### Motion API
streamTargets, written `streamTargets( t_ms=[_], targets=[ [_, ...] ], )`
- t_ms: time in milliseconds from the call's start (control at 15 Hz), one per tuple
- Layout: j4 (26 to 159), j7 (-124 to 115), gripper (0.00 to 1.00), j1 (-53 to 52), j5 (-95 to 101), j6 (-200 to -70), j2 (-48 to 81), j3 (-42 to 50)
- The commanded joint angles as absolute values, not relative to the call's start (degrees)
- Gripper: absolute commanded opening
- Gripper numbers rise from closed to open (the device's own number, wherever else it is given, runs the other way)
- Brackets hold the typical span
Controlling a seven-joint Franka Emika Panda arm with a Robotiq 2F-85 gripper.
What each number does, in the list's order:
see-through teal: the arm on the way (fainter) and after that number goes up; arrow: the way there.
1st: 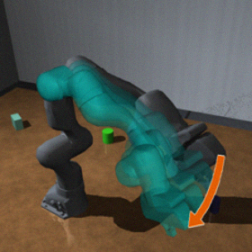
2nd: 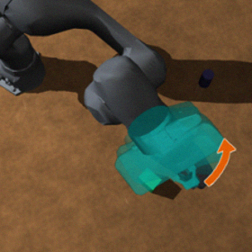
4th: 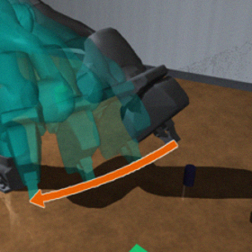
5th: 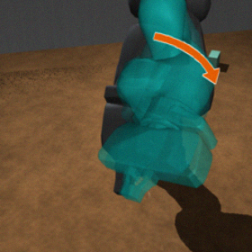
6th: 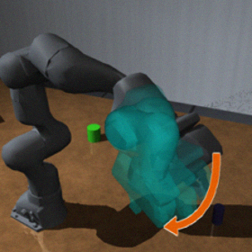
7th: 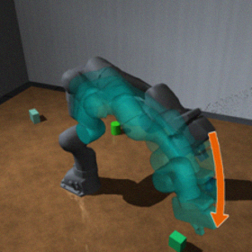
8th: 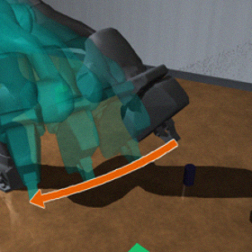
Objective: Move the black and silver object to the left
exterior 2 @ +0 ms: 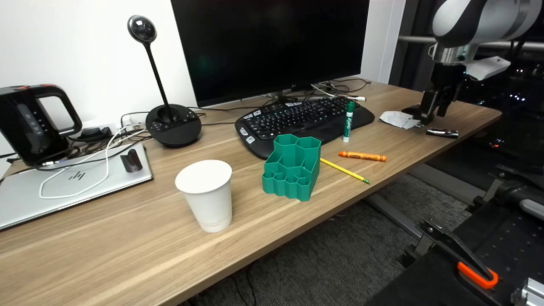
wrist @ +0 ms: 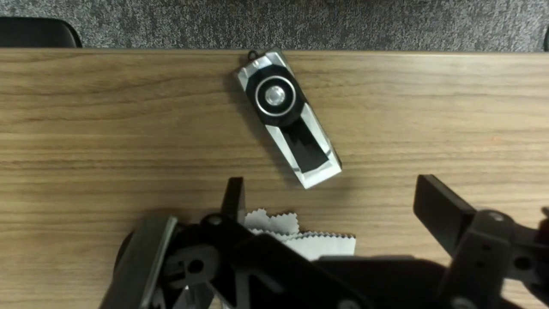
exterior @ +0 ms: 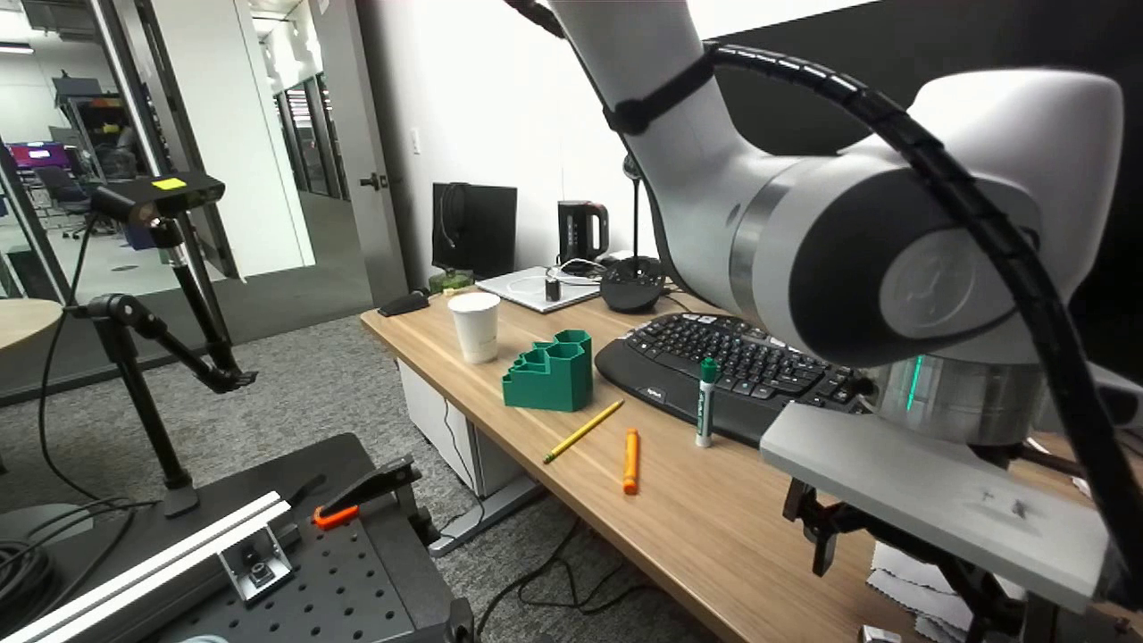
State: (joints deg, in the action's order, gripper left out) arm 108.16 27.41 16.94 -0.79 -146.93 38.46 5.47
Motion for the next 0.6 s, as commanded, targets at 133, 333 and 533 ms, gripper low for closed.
streamTargets(
  t_ms=[133, 333, 533],
  targets=[
    [103.9, 29.13, 1.0, 19.35, 3.61, -140.63, 42.16, 4.88],
    [103.0, 29.34, 0.85, 19.79, 4.06, -139.96, 43.24, 4.39],
    [102.35, 28.62, 0.58, 19.31, 4.31, -140.17, 43.83, 4.58]
  ],
)
